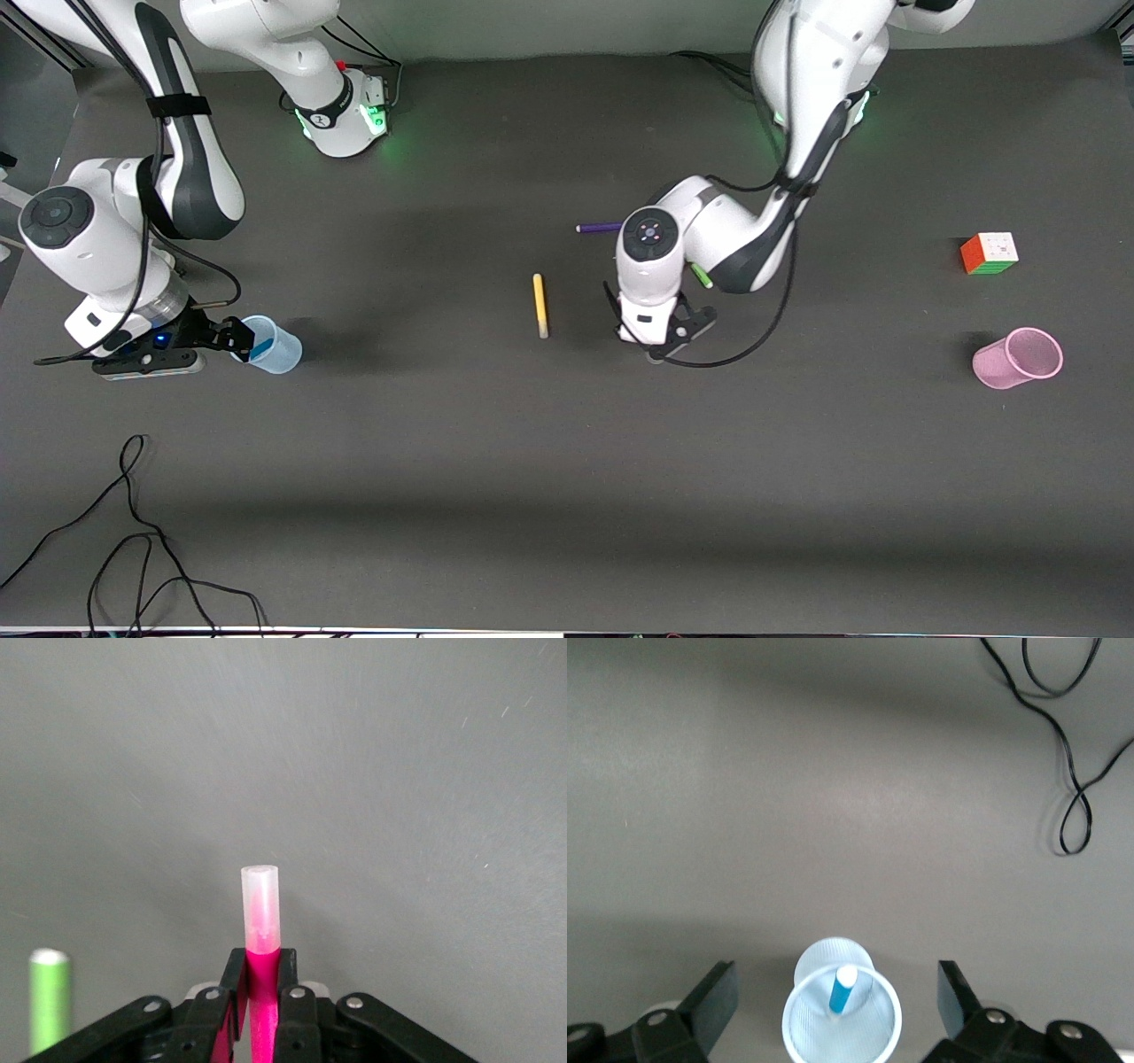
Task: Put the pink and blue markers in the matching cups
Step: 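Carry the pink marker with the left gripper over the pink cup, then lower the pink marker into the pink cup and open the left gripper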
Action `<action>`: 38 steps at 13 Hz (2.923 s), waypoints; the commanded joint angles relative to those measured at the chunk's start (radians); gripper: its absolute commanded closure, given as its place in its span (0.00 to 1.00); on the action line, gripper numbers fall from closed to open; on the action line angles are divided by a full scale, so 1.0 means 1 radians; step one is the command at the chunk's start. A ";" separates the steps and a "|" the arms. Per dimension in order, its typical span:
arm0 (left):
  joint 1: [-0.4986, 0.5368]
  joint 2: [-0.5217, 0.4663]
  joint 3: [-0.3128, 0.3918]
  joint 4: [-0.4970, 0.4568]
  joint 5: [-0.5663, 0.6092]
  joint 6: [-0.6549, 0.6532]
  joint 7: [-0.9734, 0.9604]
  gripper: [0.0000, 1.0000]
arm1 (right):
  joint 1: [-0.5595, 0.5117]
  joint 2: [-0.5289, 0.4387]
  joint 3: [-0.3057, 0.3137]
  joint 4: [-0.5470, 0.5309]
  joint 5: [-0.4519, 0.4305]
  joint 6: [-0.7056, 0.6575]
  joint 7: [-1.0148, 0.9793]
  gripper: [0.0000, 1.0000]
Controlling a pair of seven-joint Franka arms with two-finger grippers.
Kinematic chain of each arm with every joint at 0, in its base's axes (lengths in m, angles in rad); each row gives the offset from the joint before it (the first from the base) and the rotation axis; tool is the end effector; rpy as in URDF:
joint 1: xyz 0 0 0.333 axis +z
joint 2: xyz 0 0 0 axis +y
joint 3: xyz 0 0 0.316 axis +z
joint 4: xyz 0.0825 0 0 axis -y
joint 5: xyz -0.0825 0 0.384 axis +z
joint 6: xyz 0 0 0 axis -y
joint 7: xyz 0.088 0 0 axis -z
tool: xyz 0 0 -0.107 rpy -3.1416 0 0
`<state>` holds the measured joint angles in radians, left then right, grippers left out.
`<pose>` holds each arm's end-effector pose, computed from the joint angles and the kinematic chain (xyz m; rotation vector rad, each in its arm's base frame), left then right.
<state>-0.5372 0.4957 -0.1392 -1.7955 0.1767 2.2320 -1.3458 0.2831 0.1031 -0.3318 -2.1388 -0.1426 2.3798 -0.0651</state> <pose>0.5127 -0.3962 0.2712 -2.9359 -0.8632 -0.0487 0.5677 -0.0268 0.3740 2.9831 0.1743 0.2003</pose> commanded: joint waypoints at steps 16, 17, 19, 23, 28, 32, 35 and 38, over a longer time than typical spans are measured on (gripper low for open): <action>0.561 -0.470 0.000 -0.027 -0.097 -0.391 1.639 1.00 | -0.012 -0.189 0.117 0.338 0.161 -0.611 -0.002 0.00; 0.607 -0.473 -0.002 -0.028 -0.098 -0.388 1.760 1.00 | -0.012 -0.191 0.119 0.339 0.155 -0.611 -0.012 0.00; 0.696 -0.474 -0.002 -0.030 -0.112 -0.361 1.995 1.00 | -0.013 -0.181 0.128 0.338 0.152 -0.602 -0.002 0.00; 0.902 -0.460 0.000 -0.080 -0.329 -0.266 2.544 1.00 | -0.021 -0.175 0.149 0.333 0.153 -0.576 0.001 0.00; 1.094 -0.355 -0.002 -0.120 -0.630 -0.219 3.106 1.00 | -0.021 -0.166 0.148 0.330 0.153 -0.562 0.001 0.00; 1.204 -0.217 -0.002 -0.120 -0.807 -0.232 3.433 1.00 | -0.022 -0.180 0.139 0.294 0.150 -0.562 -0.002 0.00; 1.264 -0.137 -0.003 -0.117 -0.910 -0.239 3.631 1.00 | -0.022 -0.187 0.138 0.292 0.126 -0.557 -0.002 0.00; 1.301 -0.070 -0.003 -0.105 -0.982 -0.290 3.743 1.00 | -0.024 -0.194 0.135 0.290 0.124 -0.561 -0.009 0.00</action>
<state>0.7318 0.3938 -0.1277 -1.9180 -0.7520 1.9863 2.3228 0.2632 -0.0674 -0.1957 -1.8309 -0.0062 1.8074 -0.0645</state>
